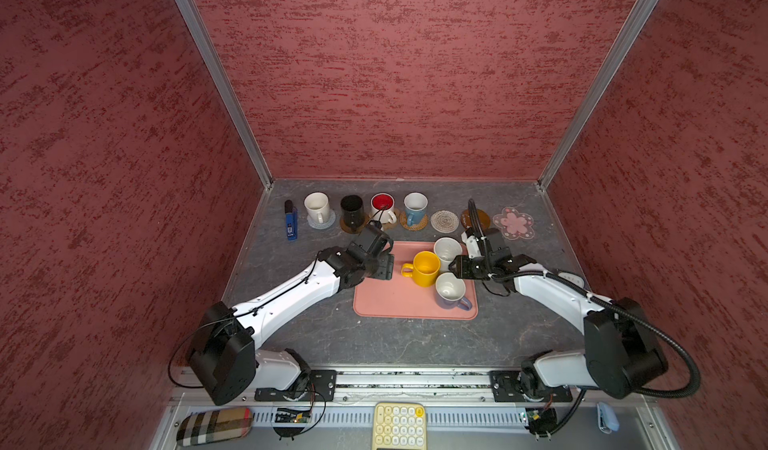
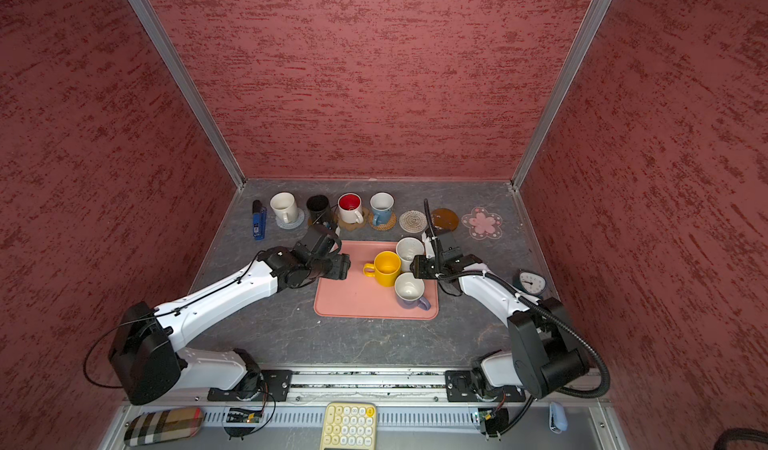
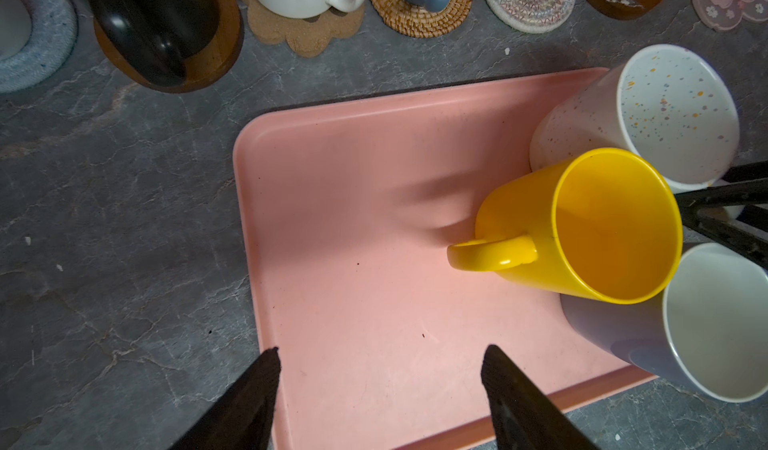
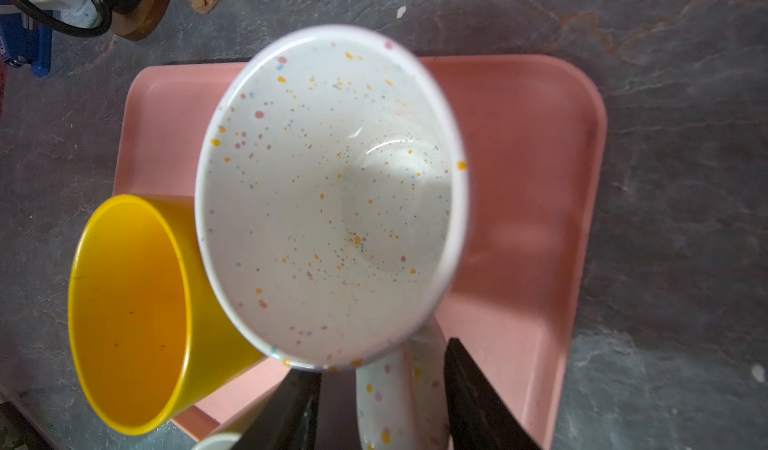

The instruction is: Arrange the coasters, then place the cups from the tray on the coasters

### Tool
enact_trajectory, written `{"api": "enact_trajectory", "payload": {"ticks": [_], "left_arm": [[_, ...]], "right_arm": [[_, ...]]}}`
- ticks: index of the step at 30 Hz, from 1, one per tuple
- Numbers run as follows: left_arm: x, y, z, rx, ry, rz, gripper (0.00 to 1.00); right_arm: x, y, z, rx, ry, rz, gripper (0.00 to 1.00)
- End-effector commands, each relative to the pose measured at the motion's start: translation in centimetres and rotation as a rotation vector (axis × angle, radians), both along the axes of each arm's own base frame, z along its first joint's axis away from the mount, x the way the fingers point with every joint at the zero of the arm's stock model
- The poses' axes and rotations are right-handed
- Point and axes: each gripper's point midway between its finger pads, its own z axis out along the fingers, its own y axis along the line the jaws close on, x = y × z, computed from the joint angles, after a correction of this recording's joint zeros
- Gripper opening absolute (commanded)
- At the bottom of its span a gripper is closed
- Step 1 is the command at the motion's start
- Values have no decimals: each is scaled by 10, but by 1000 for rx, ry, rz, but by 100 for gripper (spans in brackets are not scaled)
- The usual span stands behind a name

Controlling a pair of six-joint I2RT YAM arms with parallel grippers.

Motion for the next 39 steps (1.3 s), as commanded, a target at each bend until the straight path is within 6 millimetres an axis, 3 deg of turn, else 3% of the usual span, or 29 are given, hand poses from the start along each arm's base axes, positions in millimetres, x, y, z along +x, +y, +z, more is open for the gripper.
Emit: {"api": "enact_trajectory", "payload": {"ticks": [1, 8, 23, 31, 32, 35, 39], "left_arm": [[1, 0, -7, -2, 6, -4, 77], [1, 1, -7, -2, 7, -1, 77], [-1, 3, -2, -6, 3, 6, 77], [-7, 5, 10, -23, -15, 5, 79], [-8, 6, 12, -23, -20, 6, 80], [-10, 8, 17, -32, -29, 10, 98], [-13, 9, 23, -44, -39, 10, 100]], "right_arm": [[17, 1, 12, -33, -77, -12, 48], [18, 2, 7, -85, -81, -8, 45], [24, 5, 11, -123, -100, -10, 20], [28, 5, 37, -107, -153, -21, 9], [28, 6, 41, -106, -162, -20, 9], [31, 6, 55, -103, -187, -23, 7], [35, 6, 71, -98, -218, -30, 6]]}}
